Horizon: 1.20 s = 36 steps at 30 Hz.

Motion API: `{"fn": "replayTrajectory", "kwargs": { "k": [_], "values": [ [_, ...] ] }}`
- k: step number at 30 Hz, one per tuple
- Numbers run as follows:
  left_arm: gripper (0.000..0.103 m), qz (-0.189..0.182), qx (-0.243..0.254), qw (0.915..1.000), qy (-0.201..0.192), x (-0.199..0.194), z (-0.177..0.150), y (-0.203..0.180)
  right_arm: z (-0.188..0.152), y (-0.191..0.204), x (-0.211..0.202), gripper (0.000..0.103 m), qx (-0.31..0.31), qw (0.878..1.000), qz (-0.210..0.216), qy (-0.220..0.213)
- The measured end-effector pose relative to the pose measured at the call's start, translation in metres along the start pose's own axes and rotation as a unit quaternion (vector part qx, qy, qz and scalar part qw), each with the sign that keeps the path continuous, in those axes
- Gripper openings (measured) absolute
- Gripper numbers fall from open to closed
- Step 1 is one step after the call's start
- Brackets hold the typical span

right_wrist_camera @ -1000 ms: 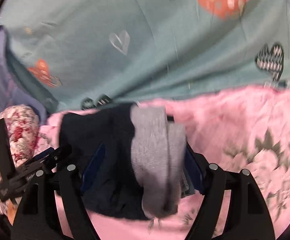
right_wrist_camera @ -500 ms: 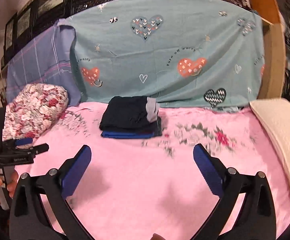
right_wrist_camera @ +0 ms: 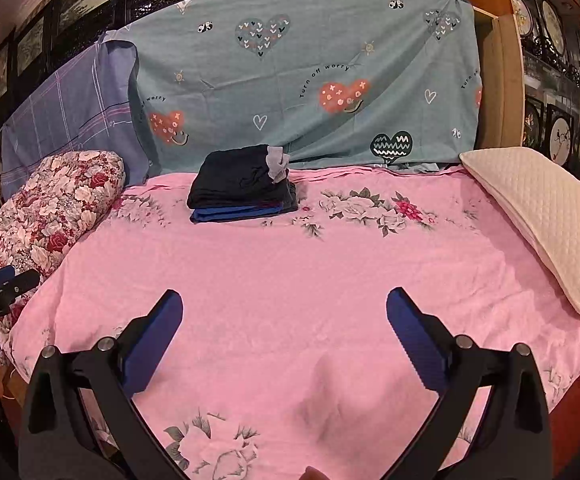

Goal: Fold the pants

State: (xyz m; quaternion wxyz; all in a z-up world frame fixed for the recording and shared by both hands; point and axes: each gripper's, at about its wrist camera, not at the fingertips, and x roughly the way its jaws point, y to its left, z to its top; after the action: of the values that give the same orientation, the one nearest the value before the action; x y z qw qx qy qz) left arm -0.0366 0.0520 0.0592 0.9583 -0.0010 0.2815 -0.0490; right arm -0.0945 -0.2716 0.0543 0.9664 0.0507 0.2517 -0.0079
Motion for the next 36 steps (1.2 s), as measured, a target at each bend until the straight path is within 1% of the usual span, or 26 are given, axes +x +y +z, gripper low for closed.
{"fn": "replayTrajectory", "kwargs": {
  "k": [3, 7, 12, 15, 22, 36],
  "values": [
    [0.101, 0.004, 0.002, 1.0, 0.002, 0.0, 0.0, -0.001, -0.001, 0.001, 0.0, 0.102, -0.003, 1.0, -0.001, 0.005],
    [0.101, 0.013, 0.012, 0.9998, -0.006, -0.003, 0.001, -0.005, -0.002, 0.004, -0.001, 0.102, -0.008, 1.0, -0.003, 0.005],
    [0.101, 0.011, 0.012, 0.9999, 0.001, 0.001, 0.001, -0.005, -0.003, 0.005, 0.001, 0.102, -0.01, 1.0, -0.002, 0.009],
    [0.101, 0.018, 0.014, 0.9997, 0.001, 0.003, 0.0, -0.005, -0.005, 0.006, 0.003, 0.102, -0.011, 1.0, 0.0, 0.012],
    [0.101, 0.02, 0.011, 0.9997, 0.007, 0.008, 0.0, -0.002, -0.006, 0.006, 0.007, 0.102, -0.011, 1.0, 0.001, 0.017],
    [0.101, 0.025, 0.015, 0.9996, 0.007, 0.01, 0.001, -0.002, -0.006, 0.006, 0.01, 0.102, -0.009, 1.0, 0.005, 0.024]
  ]
}}
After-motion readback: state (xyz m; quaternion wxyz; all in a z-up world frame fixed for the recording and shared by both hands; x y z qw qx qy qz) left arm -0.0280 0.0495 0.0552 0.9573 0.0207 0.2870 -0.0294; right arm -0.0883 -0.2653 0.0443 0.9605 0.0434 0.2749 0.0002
